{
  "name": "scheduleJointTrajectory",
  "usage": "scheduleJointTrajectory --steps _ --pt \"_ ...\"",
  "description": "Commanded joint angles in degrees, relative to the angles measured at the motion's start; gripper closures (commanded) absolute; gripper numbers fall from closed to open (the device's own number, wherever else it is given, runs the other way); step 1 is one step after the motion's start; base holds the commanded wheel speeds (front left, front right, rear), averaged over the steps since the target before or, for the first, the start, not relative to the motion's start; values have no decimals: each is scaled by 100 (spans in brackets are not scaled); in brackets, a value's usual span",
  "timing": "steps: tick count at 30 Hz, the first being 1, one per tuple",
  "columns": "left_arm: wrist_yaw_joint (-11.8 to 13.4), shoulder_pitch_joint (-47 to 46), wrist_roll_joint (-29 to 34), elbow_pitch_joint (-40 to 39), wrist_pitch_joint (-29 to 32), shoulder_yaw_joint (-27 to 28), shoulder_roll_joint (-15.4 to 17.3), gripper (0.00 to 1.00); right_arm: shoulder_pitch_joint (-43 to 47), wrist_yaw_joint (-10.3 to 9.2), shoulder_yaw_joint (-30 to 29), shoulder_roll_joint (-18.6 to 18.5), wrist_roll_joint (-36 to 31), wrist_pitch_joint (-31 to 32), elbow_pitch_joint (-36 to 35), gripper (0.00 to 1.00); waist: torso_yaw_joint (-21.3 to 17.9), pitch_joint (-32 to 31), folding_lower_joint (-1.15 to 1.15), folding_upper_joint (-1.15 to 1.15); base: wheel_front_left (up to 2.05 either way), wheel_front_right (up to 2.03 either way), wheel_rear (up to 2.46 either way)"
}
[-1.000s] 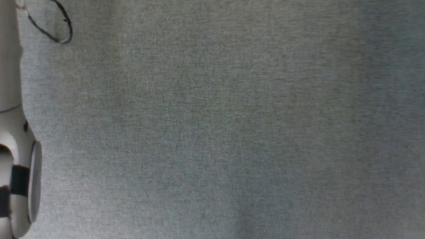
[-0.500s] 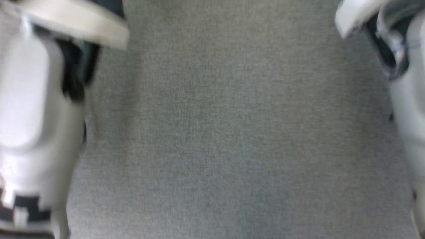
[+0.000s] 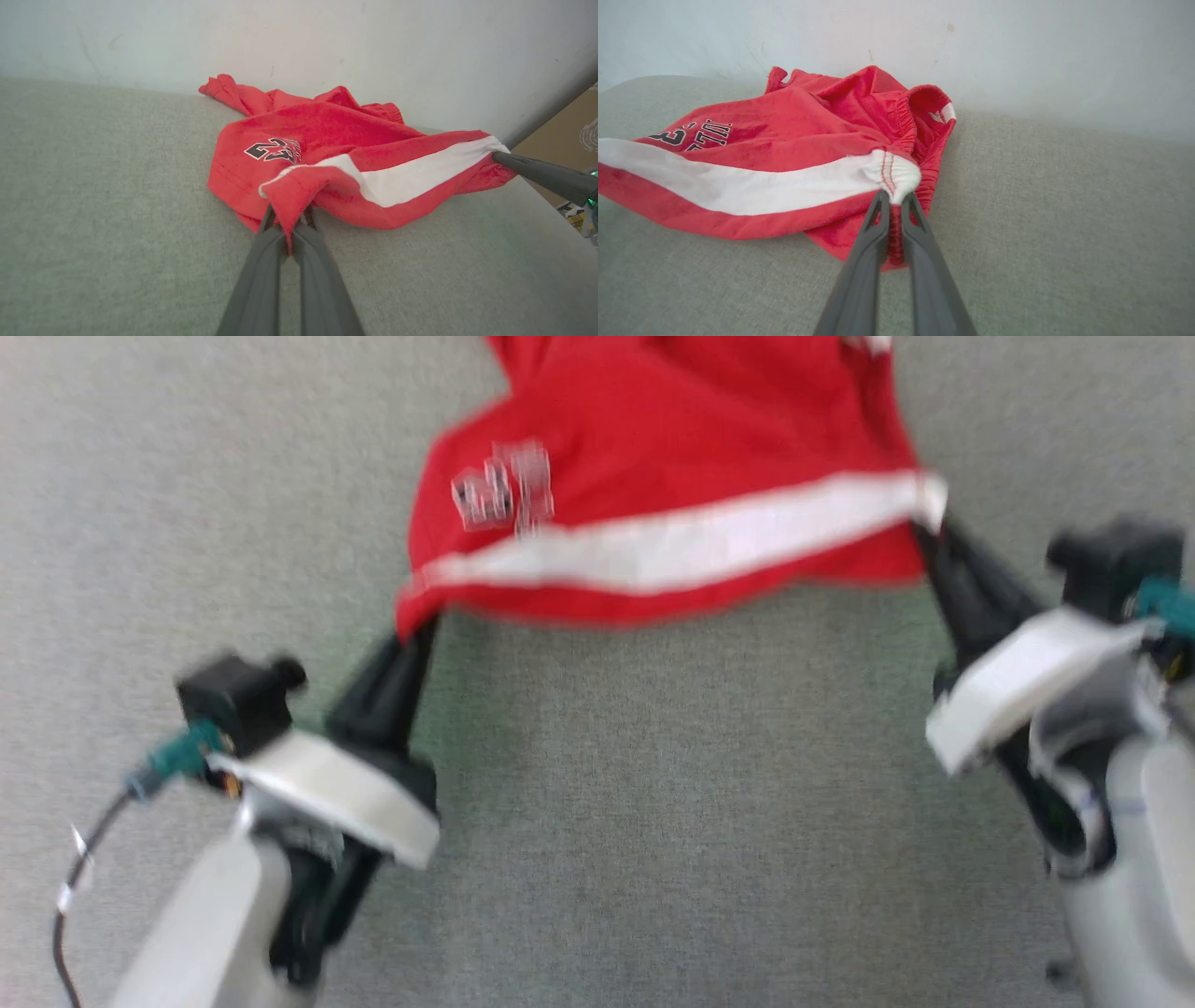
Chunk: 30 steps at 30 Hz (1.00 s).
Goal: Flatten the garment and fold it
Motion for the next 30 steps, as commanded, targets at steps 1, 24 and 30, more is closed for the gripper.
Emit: scheduleJointTrajectory --steps 1,24,30 --pt "-16 139 -57 -22 34 -19 34 100 150 -5 -37 30 49 32 -54 100 35 -535 2 0 0 0 0" --pt "34 2862 -1591 -1068 1730 -471 788 100 3643 -5 -817 125 946 2068 -1224 100 405 -1938 2 0 0 0 0" --pt "147 3305 -1706 -1331 1813 -540 855 100 4291 -5 -834 168 1087 2589 -1663 100 457 -2057 2 0 0 0 0"
